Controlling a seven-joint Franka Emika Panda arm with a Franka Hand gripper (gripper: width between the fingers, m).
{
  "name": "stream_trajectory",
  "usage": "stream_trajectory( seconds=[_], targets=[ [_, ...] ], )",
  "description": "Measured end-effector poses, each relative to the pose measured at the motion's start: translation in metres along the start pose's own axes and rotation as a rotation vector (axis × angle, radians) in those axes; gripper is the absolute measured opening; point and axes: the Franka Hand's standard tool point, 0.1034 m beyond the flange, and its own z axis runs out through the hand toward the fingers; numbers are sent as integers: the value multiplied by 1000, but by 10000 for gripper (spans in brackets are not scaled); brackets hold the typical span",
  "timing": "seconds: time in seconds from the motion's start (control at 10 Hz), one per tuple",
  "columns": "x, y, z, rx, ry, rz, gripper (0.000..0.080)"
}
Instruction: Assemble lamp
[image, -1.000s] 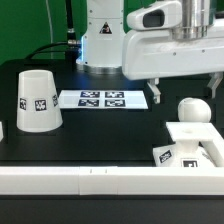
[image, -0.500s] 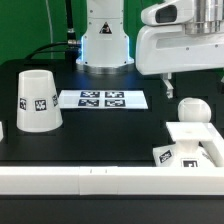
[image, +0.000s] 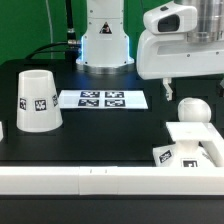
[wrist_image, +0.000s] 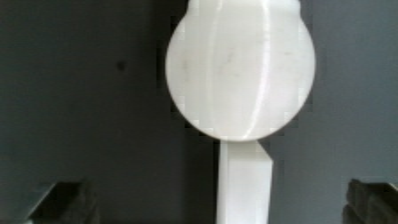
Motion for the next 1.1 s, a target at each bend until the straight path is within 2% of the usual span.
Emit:
stream_trajectory(
  seconds=[0.2, 0.3, 0.5, 0.6, 0.8, 0.9, 1.1],
  targets=[
    [4, -4, 5, -3, -83, -10, 699],
    [-3, -1, 5, -12, -176, -6, 699],
    [-1, -1, 7, -19, -279, 4, 699],
    [-13, 2, 8, -35, -407, 24, 699],
    [-16, 2, 15, -43, -526, 24, 699],
    [-22, 2, 16, -52, -642, 22, 699],
    [-20, -2, 23, -42, -752, 23, 699]
  ],
)
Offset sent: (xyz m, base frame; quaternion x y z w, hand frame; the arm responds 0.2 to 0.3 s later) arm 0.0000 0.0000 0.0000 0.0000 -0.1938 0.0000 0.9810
